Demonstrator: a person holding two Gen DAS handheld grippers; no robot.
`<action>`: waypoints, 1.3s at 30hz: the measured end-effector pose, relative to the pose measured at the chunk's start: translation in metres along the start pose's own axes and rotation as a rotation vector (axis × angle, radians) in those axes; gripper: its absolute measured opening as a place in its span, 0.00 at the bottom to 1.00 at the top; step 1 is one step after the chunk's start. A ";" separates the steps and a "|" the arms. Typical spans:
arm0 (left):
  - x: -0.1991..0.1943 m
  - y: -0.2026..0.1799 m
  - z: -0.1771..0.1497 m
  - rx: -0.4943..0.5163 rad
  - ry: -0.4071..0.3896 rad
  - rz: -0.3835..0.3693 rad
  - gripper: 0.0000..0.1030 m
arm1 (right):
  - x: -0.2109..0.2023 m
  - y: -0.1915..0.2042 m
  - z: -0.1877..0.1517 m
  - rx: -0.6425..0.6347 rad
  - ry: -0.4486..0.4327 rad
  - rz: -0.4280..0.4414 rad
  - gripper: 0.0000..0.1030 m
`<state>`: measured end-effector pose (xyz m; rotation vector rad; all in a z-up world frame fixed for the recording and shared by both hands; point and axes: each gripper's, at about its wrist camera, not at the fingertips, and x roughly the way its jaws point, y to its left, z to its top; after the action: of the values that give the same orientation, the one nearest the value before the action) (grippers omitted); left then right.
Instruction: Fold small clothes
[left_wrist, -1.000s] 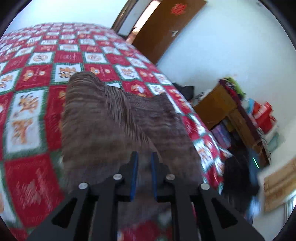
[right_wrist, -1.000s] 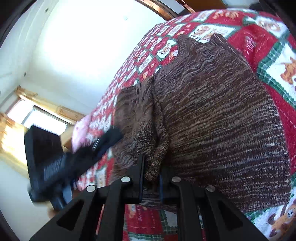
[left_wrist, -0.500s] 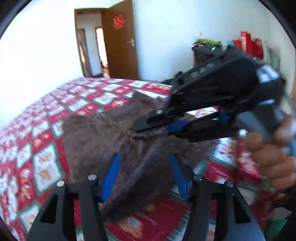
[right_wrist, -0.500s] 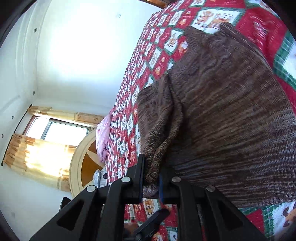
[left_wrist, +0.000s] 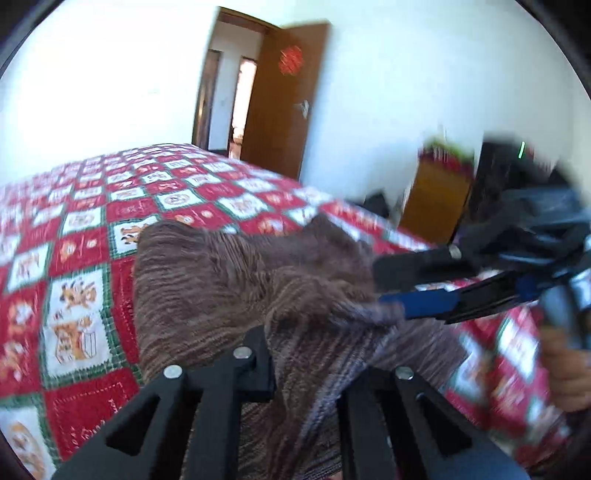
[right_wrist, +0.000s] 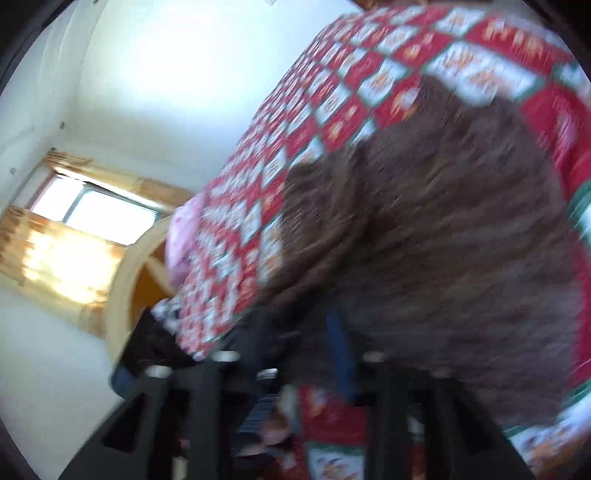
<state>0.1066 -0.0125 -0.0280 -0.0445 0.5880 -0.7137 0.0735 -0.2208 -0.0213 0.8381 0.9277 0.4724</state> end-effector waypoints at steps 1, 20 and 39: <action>-0.004 0.003 0.000 -0.029 -0.022 -0.013 0.09 | -0.002 -0.005 0.008 0.004 -0.034 -0.015 0.57; 0.001 -0.010 0.000 -0.020 -0.010 -0.036 0.09 | 0.121 -0.002 0.103 -0.064 0.011 -0.103 0.09; 0.039 -0.082 0.011 0.042 0.029 -0.157 0.09 | 0.012 -0.021 0.118 -0.245 -0.094 -0.187 0.08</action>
<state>0.0865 -0.1016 -0.0186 -0.0414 0.6015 -0.8798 0.1793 -0.2753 -0.0055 0.5407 0.8334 0.3720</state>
